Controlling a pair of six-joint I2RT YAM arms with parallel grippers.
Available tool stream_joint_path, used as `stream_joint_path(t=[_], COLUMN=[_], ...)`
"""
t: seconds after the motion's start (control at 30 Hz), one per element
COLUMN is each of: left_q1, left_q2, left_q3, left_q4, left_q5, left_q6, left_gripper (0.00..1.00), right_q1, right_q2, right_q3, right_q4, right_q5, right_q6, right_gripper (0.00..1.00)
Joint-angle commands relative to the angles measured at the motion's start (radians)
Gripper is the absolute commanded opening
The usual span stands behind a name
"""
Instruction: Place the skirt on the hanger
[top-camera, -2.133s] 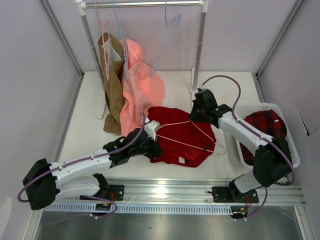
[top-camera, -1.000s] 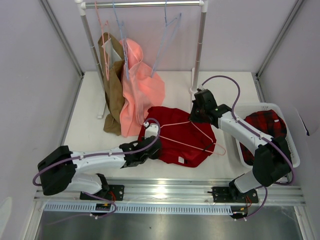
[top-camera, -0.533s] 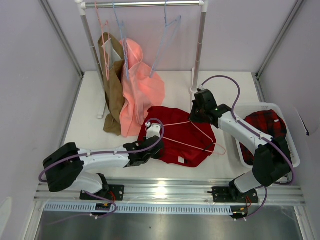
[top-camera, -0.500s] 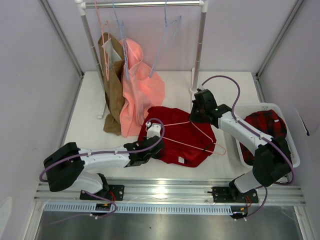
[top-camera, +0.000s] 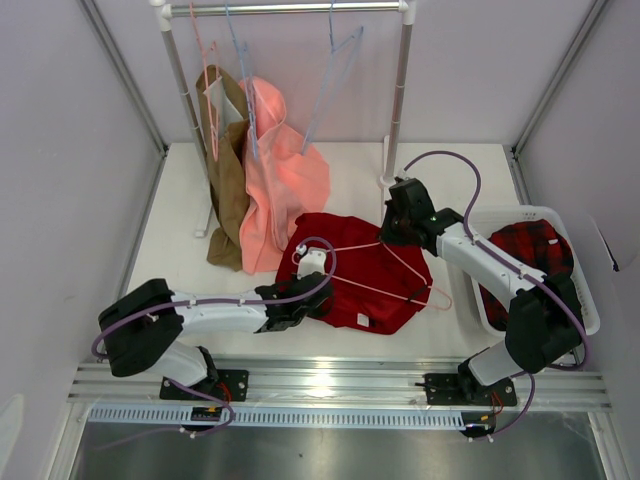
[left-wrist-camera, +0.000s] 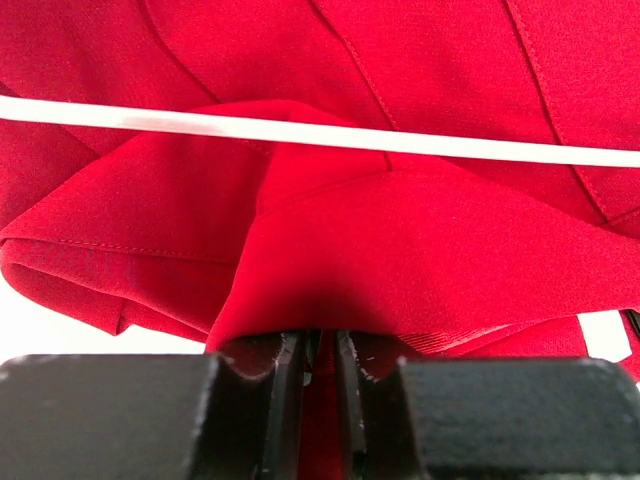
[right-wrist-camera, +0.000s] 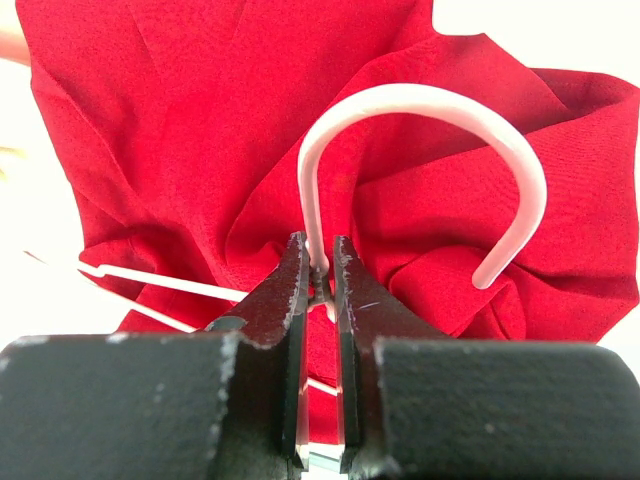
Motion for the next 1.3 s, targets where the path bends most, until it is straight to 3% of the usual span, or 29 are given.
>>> stream_joint_path(t=[0.0, 0.13, 0.27, 0.53, 0.97, 1.27], left_q1=[0.006, 0.02, 0.033, 0.057, 0.148, 0.338], left_q2=[-0.009, -0.044, -0.107, -0.175, -0.274, -0.388], left_q3=[0.041, 0.046, 0.04, 0.009, -0.074, -0.209], left_q4=[0.007, -0.01, 0.005, 0.051, 0.114, 0.273], left_q5=[-0.04, -0.034, 0.024, 0.308, 0.46, 0.687], left_q6=[0.002, 0.039, 0.117, 0.246, 0.223, 0.108], left_gripper=[0.17, 0.0, 0.0, 0.0, 0.0, 0.0], right_q1=[-0.006, -0.006, -0.006, -0.004, 0.005, 0.006], right_q2=[-0.007, -0.008, -0.007, -0.004, -0.037, -0.076], right_q3=[0.031, 0.031, 0.031, 0.037, 0.025, 0.012], right_q4=[0.004, 0.005, 0.007, 0.013, -0.002, -0.01], right_q5=[0.019, 0.017, 0.019, 0.013, 0.024, 0.021], right_q6=[-0.025, -0.027, -0.025, -0.021, -0.022, -0.021], right_gripper=[0.0, 0.0, 0.0, 0.0, 0.0, 0.0])
